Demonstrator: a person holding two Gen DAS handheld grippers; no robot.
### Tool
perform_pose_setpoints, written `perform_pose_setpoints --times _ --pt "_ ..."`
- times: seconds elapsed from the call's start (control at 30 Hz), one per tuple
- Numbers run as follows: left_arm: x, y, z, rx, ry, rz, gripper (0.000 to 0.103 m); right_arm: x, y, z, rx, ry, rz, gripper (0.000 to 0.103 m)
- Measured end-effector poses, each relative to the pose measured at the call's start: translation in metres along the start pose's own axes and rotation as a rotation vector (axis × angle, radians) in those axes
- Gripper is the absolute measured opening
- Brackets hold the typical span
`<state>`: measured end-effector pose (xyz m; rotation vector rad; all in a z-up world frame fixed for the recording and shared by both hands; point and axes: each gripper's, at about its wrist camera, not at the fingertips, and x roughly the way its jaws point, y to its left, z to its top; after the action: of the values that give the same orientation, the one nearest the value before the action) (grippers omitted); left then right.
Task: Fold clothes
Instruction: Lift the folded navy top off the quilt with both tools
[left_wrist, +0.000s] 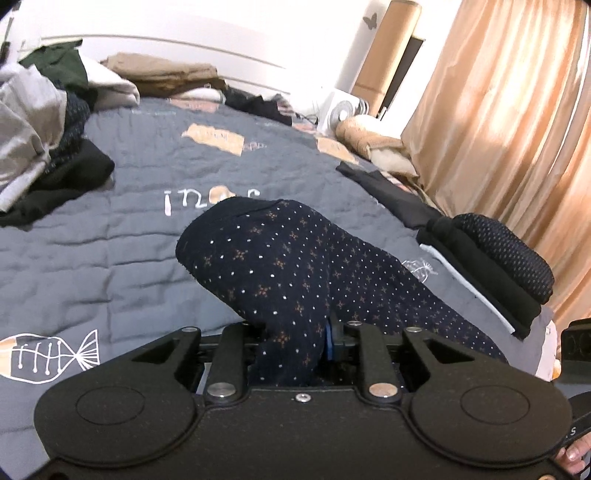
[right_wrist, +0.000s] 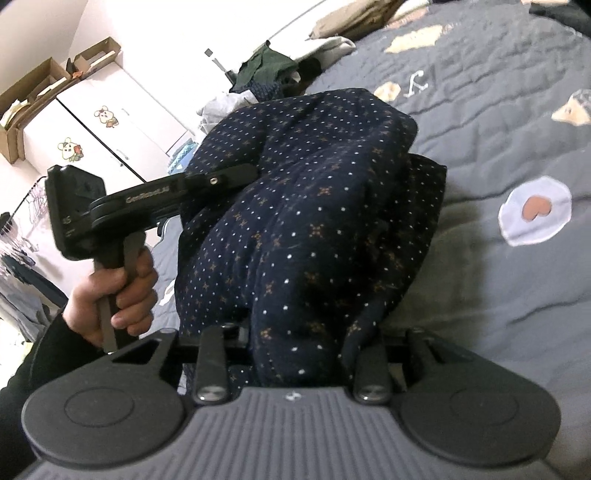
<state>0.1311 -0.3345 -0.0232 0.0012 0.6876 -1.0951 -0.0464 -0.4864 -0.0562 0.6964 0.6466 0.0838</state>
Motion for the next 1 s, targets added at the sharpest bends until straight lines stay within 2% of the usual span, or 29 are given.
perform_pose_setpoints --times 0.43,0.73,1.0 --pt "-0.041 -0.061 -0.001 0.014 -0.143 0.088 0.021 -0.050 0.017 0.009 -0.126 -0.068 -0.031 0.031" --pt "-0.072 -0.129 0.011 0.078 -0.203 0.133 0.021 -0.104 0.029 0.008 -0.196 -0.118 -0.031 0.031" --pt "-0.093 -0.185 0.019 0.109 -0.248 0.136 0.021 -0.159 0.038 0.008 -0.248 -0.172 -0.066 0.031"
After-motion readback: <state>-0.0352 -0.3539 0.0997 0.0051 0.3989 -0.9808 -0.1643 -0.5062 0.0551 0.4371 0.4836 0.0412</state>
